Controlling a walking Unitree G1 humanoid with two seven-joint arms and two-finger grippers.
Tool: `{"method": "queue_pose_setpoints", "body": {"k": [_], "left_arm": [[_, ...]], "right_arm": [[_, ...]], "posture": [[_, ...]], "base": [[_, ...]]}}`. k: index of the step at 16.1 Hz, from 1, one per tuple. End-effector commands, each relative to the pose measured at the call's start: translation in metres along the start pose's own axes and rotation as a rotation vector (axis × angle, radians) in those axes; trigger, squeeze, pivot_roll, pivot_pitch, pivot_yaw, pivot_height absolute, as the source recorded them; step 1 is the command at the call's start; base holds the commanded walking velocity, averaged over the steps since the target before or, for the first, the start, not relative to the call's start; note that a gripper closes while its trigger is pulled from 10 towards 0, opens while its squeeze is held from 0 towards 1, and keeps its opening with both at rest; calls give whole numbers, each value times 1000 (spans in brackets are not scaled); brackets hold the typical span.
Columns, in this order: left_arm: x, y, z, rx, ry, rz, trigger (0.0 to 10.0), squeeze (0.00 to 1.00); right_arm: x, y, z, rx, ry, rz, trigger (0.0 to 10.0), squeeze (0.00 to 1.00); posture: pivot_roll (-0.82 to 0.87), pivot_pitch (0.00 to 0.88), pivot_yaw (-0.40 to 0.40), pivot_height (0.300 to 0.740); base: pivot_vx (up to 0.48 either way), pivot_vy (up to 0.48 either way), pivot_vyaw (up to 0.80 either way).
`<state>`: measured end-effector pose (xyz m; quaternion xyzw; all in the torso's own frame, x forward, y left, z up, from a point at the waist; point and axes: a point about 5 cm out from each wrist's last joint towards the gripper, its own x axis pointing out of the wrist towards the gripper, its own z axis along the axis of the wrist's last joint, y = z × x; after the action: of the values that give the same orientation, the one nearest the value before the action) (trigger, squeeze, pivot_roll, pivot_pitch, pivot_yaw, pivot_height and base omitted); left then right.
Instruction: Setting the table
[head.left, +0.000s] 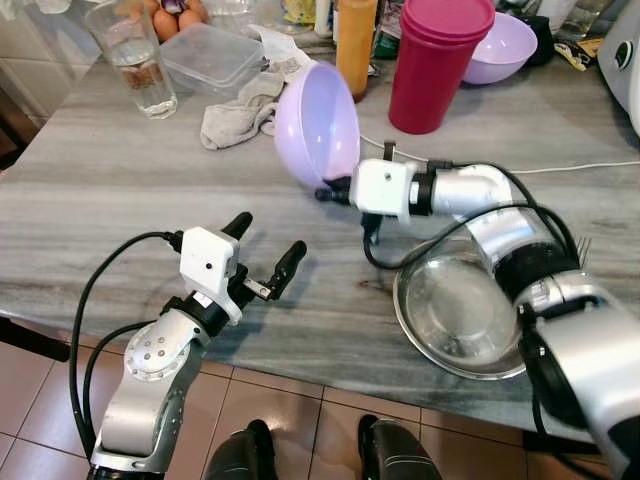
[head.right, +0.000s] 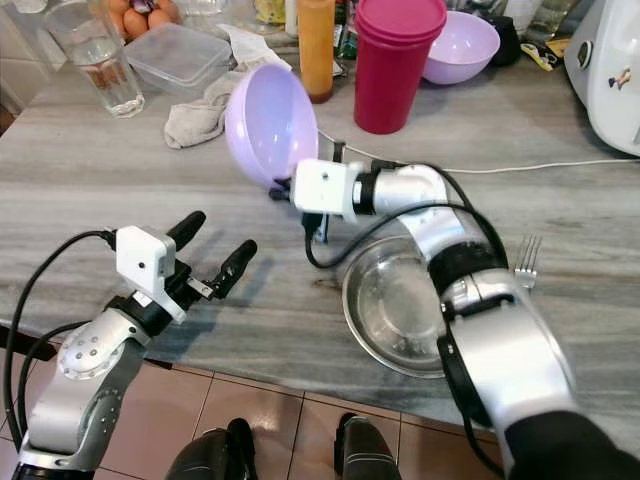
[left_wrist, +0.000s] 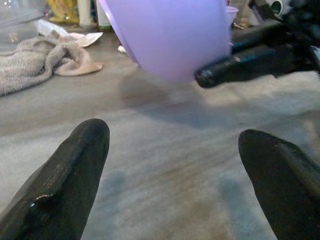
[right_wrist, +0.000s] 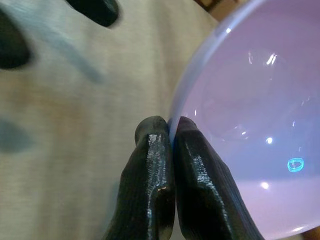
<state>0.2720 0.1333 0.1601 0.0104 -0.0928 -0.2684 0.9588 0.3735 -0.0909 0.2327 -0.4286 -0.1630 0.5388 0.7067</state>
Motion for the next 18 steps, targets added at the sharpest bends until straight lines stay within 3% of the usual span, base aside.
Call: {"method": "queue_pose_setpoints", "body": {"k": [1,2,4,18], "left_arm": [[-1,-1,-3,11,11,-3,10000,0],[1,1,-4,4,12,9,10000,0],[4,1,-5,2,12,8,10000,0],[8,2,-14,-25,37,10,10000,0]], "right_arm": [[0,0,4,-5,-23,14,10000,0],[-1,4,4,1,-37,12,10000,16],[-4,5,9,19,-72,-1,10000,1000],[-13,13,35,8,-85,70,10000,1000]], "posture": [[-133,209,-2,740],[-144,203,4,740],[-148,197,9,740],[-158,182,16,740]], "base": [[0,0,0],[0,0,0],[0,0,0],[0,0,0]]}}
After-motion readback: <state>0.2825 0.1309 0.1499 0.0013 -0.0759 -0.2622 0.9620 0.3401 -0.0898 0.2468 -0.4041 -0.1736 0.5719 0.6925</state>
